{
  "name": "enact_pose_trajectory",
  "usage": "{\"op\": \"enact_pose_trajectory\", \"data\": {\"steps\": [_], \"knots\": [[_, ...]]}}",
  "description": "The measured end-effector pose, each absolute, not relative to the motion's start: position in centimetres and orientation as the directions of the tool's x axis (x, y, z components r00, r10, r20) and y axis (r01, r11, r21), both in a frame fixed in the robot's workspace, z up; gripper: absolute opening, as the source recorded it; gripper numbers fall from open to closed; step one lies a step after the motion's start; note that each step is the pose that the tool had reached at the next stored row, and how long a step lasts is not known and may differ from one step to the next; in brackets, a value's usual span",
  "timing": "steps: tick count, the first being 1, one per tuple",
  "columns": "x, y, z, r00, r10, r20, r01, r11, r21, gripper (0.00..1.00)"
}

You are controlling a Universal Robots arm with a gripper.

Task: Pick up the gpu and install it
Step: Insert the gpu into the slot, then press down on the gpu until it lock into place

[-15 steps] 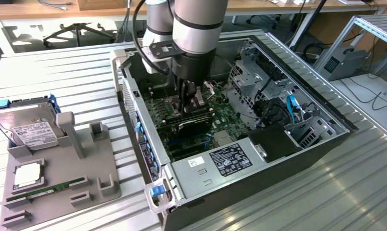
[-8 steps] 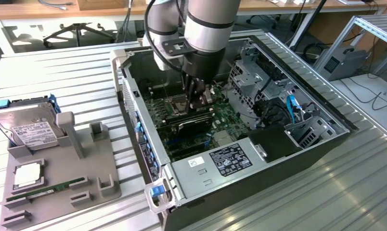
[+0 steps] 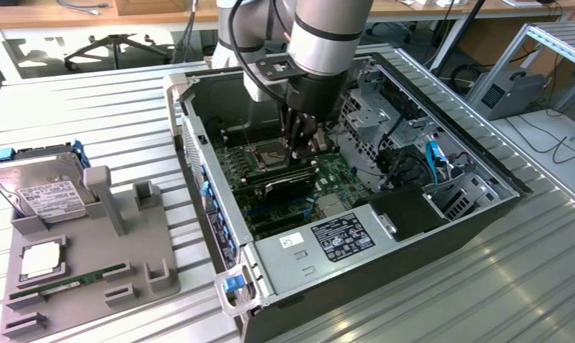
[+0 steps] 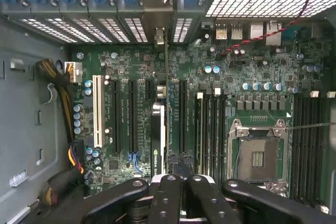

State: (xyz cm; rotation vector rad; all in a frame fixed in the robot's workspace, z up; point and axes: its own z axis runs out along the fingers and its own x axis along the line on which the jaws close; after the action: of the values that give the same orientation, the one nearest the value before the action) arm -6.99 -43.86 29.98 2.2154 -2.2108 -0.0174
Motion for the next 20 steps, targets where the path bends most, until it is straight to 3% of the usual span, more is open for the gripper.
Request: {"op": "enact_pose_trajectory", "data": {"steps": [12, 20], "knots": [[-8.2, -43.8, 29.9, 0.002, -1.0, 0.003, -1.0, -0.002, 0.012, 0.11], [-9.9, -43.9, 29.0, -0.001, -1.0, 0.022, -1.0, 0.001, 0.012, 0.11]]}}
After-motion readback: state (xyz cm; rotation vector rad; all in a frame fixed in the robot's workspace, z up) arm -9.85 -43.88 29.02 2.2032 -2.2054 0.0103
